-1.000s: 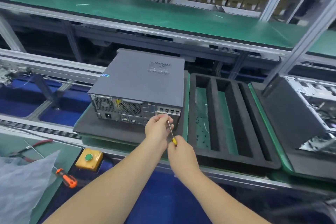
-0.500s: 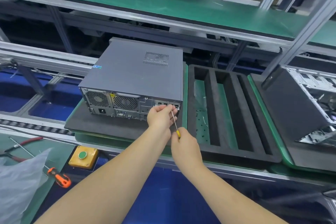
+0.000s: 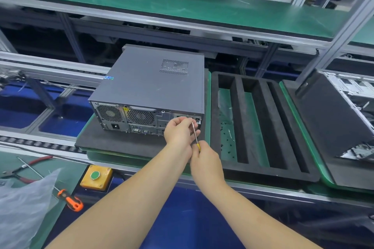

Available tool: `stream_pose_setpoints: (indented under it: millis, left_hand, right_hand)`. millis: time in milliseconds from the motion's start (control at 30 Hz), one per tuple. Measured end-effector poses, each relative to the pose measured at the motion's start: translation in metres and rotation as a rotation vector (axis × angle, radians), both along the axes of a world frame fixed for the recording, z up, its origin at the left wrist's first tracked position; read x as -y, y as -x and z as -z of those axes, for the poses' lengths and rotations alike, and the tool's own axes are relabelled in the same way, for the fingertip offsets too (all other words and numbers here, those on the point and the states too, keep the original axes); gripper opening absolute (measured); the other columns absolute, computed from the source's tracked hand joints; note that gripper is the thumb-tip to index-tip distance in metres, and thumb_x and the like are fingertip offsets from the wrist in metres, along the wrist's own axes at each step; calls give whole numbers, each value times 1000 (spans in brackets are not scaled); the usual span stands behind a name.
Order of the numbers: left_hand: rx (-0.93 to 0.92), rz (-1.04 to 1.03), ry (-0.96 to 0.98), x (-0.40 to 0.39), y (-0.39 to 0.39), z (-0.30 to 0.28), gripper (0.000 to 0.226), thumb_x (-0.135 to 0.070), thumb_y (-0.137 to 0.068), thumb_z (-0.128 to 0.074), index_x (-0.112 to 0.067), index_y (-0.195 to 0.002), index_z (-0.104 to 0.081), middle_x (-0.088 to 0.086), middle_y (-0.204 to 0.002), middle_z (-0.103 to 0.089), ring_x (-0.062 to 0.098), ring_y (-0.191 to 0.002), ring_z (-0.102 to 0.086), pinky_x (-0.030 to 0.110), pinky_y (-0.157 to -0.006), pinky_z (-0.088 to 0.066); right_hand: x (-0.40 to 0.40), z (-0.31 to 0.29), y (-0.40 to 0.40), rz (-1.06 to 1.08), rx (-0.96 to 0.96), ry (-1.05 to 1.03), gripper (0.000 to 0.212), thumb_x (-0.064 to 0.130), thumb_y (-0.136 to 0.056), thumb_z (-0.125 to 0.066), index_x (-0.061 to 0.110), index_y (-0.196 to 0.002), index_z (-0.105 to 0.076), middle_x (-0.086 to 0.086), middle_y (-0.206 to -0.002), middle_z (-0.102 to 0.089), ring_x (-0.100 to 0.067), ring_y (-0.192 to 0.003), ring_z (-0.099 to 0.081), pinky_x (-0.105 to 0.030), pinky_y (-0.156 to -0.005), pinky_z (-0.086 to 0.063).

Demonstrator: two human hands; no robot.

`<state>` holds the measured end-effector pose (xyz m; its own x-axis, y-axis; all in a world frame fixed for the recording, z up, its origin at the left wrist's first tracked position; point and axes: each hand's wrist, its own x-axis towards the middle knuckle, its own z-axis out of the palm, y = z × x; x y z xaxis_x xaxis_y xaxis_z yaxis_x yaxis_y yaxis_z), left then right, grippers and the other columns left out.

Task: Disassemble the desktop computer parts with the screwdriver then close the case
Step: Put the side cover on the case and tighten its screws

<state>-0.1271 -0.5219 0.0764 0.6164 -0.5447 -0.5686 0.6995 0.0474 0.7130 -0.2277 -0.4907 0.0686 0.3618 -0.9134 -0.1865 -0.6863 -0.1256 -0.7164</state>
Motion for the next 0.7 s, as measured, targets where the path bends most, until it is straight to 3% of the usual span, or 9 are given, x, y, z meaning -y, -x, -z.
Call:
stream_pose_setpoints:
  millis: [367,700]
  left_hand:
    - [87,-17,-32,3,0,5,17,-2,-85,-67,-14,-96,-69,7,-75,-73,18,-67,-72,33,-59,-60]
    - [49,34,33,9,4,1,14,-2,-91,-68,-8,-100,-59,15,-89,-77,20,-73,-73,33,-62,-61]
  right_hand:
    - [4,-3,1,-9,-27,8,29,36,-111,-34,24,-88,-49,-1,-89,-64,-19,-76,-58,-37,-62,-47]
    - [15,-7,0,20,-1,10,30,36,-111,-35,19,-100,-57,-2,-95,-66,-22,-86,-63,-42,-73,-54]
